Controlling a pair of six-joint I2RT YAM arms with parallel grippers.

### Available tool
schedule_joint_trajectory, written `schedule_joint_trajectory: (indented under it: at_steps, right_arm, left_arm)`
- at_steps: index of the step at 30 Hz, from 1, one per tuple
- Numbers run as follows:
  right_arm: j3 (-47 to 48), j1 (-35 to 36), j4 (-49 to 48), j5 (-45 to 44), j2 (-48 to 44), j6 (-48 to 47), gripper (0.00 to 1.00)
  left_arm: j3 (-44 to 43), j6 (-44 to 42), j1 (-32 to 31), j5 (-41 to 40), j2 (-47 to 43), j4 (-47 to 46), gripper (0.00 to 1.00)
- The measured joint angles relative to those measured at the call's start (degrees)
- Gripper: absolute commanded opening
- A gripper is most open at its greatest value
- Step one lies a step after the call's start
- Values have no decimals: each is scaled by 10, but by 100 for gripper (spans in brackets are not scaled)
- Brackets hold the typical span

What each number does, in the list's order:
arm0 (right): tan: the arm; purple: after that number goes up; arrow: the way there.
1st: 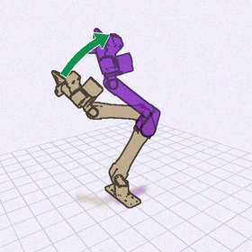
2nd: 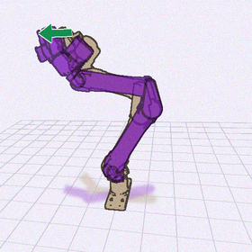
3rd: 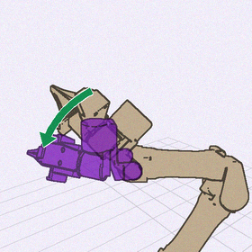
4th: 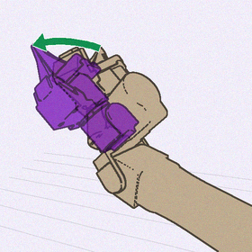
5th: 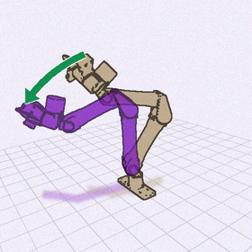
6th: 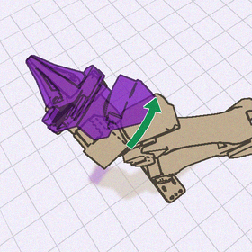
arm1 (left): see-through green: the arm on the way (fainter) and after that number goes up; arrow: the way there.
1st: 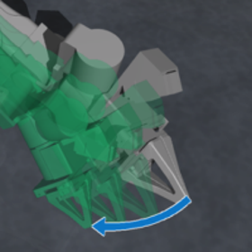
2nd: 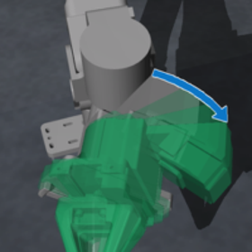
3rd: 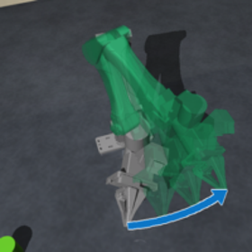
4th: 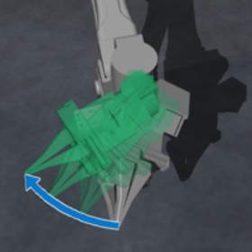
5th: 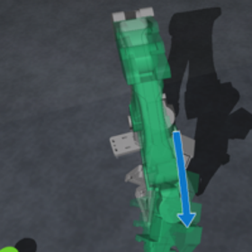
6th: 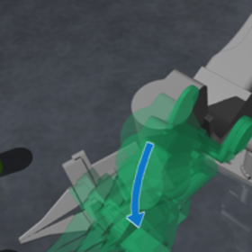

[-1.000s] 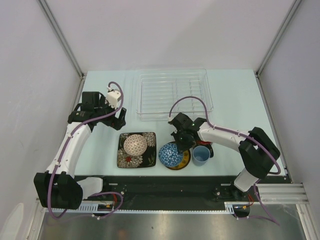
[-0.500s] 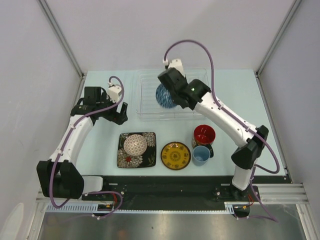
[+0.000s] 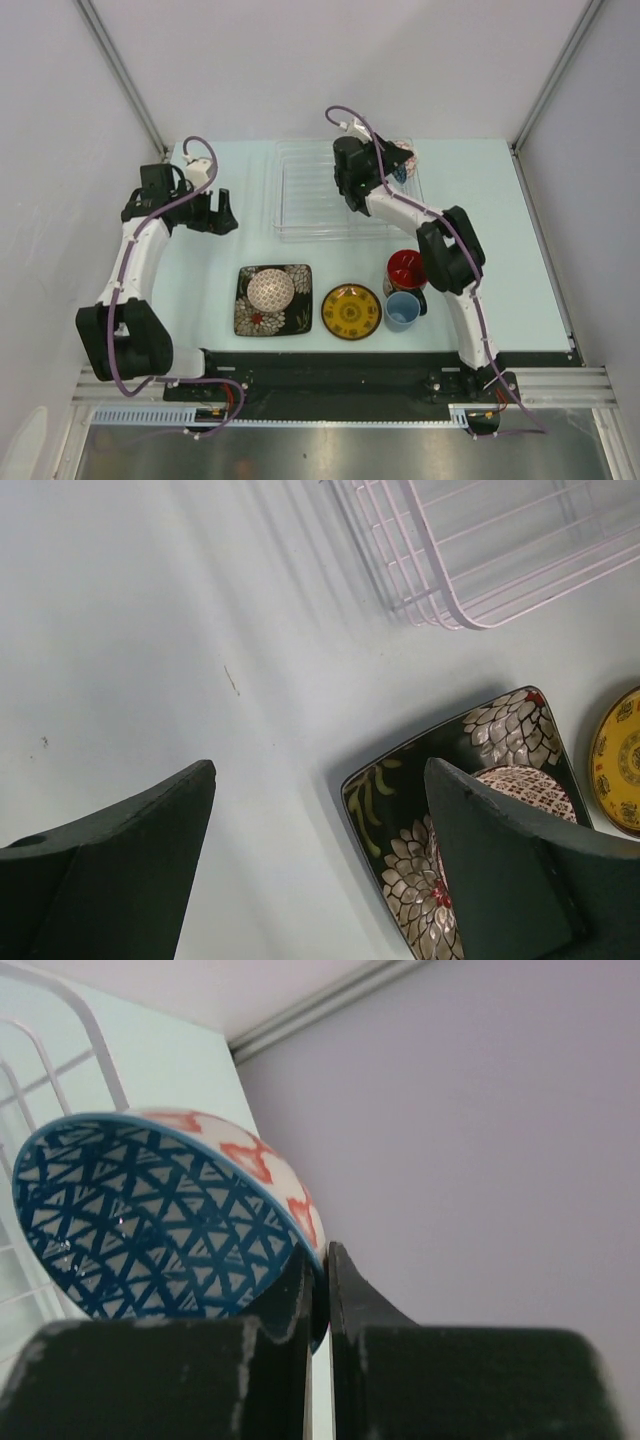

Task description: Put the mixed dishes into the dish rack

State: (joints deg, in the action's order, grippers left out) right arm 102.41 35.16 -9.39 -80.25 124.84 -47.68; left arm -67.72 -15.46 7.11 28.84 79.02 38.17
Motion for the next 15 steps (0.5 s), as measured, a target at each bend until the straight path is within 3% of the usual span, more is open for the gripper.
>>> schedule_joint_trajectory:
  at_steps: [2,7,15]
  right_arm:
    - [0,-13,-132,-6,40,-102,0]
    - [35,-34,-330,-33,87,-252,0]
    - [87,-38,-465,-51,135,-325,0]
  left_arm:
    - [0,0,6,1,1,3,91]
    - [0,0,11,5,1,9,91]
    - [0,0,14,10,1,18,91]
